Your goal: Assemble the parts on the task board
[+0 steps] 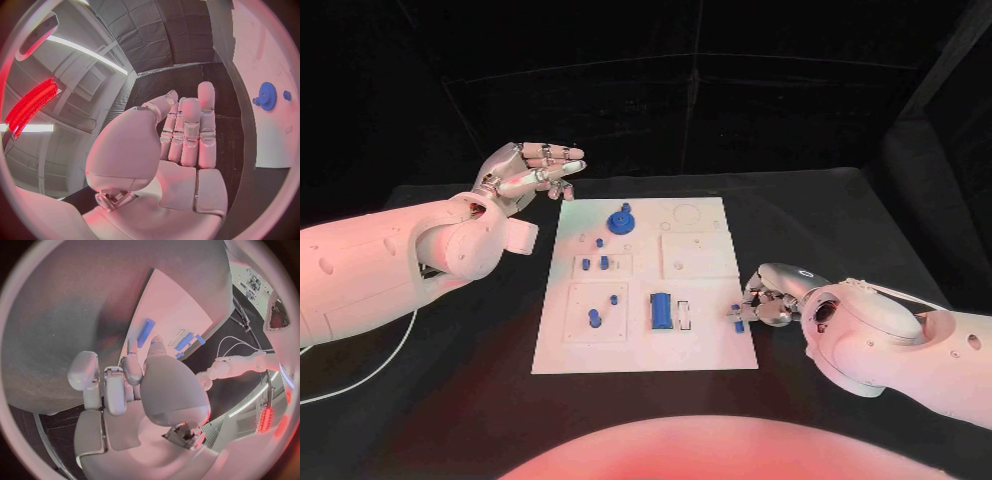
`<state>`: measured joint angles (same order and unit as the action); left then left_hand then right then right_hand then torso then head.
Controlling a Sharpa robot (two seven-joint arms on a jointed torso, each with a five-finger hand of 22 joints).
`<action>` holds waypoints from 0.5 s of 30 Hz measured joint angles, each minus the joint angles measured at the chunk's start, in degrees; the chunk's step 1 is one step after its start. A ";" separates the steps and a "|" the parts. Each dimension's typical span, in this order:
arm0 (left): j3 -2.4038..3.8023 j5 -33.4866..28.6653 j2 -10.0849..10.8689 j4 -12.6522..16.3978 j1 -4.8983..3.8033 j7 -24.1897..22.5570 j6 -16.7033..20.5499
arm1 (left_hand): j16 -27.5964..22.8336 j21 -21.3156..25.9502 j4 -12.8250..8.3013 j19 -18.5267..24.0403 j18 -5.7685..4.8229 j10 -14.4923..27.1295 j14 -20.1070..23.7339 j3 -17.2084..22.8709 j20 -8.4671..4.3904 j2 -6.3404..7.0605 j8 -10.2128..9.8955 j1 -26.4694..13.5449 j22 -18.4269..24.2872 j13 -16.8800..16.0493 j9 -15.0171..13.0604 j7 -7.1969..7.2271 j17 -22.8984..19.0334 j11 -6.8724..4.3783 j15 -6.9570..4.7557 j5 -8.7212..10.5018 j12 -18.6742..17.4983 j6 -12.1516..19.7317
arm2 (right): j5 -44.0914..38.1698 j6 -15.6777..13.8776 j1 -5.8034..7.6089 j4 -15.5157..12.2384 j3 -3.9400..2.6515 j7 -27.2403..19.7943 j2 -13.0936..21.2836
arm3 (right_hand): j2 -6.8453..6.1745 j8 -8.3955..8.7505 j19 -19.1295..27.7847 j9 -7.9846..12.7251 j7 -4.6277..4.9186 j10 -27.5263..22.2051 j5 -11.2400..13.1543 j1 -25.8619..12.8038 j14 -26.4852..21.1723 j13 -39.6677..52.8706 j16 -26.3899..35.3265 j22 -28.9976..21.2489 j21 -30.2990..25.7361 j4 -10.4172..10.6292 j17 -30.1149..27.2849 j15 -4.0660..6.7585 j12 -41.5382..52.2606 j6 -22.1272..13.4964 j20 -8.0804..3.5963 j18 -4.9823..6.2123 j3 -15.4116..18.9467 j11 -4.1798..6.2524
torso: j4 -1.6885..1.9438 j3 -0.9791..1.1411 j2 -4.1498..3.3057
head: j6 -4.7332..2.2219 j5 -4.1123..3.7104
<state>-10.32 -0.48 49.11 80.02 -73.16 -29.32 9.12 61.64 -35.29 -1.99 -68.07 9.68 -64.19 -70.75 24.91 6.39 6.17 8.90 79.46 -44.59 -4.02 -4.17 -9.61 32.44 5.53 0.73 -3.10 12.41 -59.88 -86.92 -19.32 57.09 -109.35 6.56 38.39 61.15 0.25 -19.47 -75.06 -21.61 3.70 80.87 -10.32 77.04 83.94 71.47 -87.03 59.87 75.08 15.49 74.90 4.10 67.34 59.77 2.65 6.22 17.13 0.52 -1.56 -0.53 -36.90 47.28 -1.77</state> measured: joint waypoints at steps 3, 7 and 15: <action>-0.01 0.00 0.00 -0.08 0.00 0.02 0.01 | 0.00 0.00 0.00 0.00 0.00 0.00 0.00 0.00 0.00 0.00 0.00 0.00 0.04 0.00 0.00 0.00 0.00 0.00 0.00 0.00 0.00 0.00 | -0.42 0.62 -0.06 0.00 -0.04 0.10 -0.45 | -0.08 0.02 0.00 -0.13 0.17 0.00 0.00 1.29 0.00 0.10 0.00 0.00 0.00 -0.87 0.00 0.00 -0.01 0.21 0.00 0.00 -0.44 0.00 | 0.04 -0.02 0.01 | 0.00 0.08; -0.02 0.00 -0.04 -0.13 0.01 0.04 0.02 | 0.00 0.00 0.00 0.00 0.00 0.00 0.00 0.00 0.00 0.00 0.00 0.00 0.04 0.00 0.00 0.00 0.00 0.00 0.00 0.00 0.00 0.00 | -1.36 1.58 -0.08 0.33 -0.18 0.34 -1.60 | -0.03 0.24 0.22 -0.32 0.13 -0.01 -0.67 3.34 0.00 0.34 0.00 0.00 0.00 -2.32 0.00 -0.01 0.23 0.44 -0.21 -0.01 -0.89 -0.01 | 0.04 -0.02 0.00 | 0.00 0.21; -0.03 0.00 -0.05 -0.15 0.01 0.07 0.03 | 0.00 0.00 0.00 0.00 0.00 0.00 0.00 0.00 0.00 0.00 0.00 0.00 0.03 0.00 0.00 0.00 0.00 0.00 0.00 0.00 0.00 0.00 | -3.80 3.01 -0.01 1.12 -0.41 0.54 -3.33 | 0.86 1.22 0.22 -0.49 0.19 -0.13 -0.90 6.92 -0.09 0.16 0.00 -0.23 -0.26 -5.35 0.00 -0.33 0.14 0.87 -0.22 0.00 -2.46 -0.13 | 0.04 -0.06 0.01 | -0.07 0.14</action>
<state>-10.35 -0.48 49.06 79.87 -73.15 -29.25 9.15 61.64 -35.29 -1.99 -68.07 9.68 -64.19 -70.75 24.91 6.39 6.17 8.90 79.46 -44.55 -4.02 -4.17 -9.61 32.43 5.53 0.73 -3.10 12.41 -59.88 -90.72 -16.31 57.08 -108.22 6.15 38.93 57.82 1.10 -18.25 -74.84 -22.10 3.89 80.74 -11.22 83.97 83.85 71.62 -87.03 59.64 74.81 10.15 74.90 3.77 67.47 60.64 2.43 6.22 14.67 0.39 -1.52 -0.59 -36.90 47.21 -1.63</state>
